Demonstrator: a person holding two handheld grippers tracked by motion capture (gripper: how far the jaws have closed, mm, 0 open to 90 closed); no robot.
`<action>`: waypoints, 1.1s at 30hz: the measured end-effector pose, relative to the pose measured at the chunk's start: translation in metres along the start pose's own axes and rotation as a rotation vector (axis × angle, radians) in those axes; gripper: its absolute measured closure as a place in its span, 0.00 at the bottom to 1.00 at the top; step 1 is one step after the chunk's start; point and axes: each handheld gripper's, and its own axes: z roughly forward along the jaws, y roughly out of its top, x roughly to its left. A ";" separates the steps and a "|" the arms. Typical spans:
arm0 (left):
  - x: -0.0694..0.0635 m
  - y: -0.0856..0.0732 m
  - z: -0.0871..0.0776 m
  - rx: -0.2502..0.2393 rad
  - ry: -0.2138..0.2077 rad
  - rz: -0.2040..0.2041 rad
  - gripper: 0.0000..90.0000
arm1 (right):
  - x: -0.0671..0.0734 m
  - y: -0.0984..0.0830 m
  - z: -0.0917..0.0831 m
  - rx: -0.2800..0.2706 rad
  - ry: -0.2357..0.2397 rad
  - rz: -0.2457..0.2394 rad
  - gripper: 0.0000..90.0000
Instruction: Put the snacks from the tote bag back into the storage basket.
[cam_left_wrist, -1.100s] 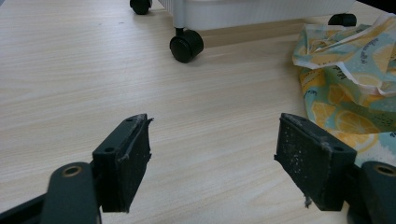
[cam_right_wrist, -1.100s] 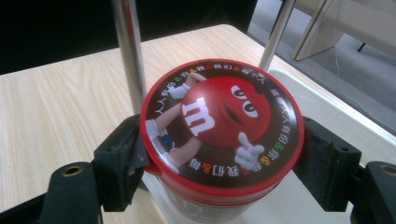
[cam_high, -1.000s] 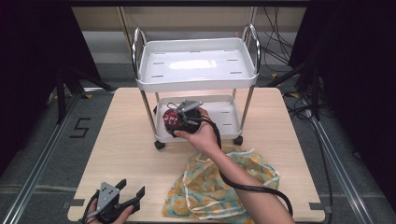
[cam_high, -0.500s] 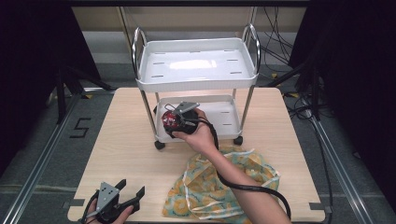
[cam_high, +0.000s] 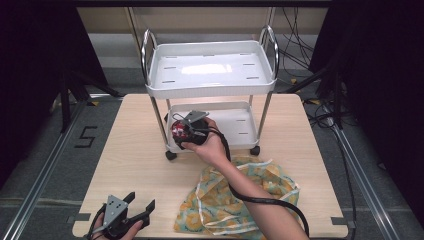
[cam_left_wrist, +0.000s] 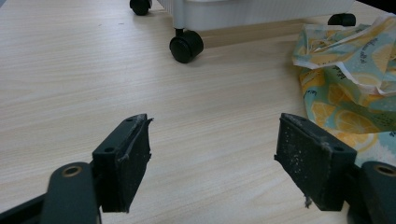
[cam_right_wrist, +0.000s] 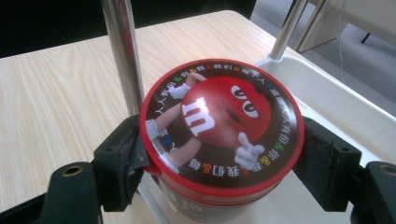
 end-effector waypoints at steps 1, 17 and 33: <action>0.000 0.000 0.000 -0.001 -0.002 0.002 0.28 | 0.001 0.000 0.000 0.005 0.003 0.005 0.29; 0.001 0.000 0.001 0.001 -0.005 0.000 0.28 | 0.003 -0.006 0.012 0.043 0.014 0.013 0.29; 0.001 0.000 0.001 0.006 -0.009 0.004 0.28 | 0.003 -0.007 0.016 0.045 0.034 0.034 0.28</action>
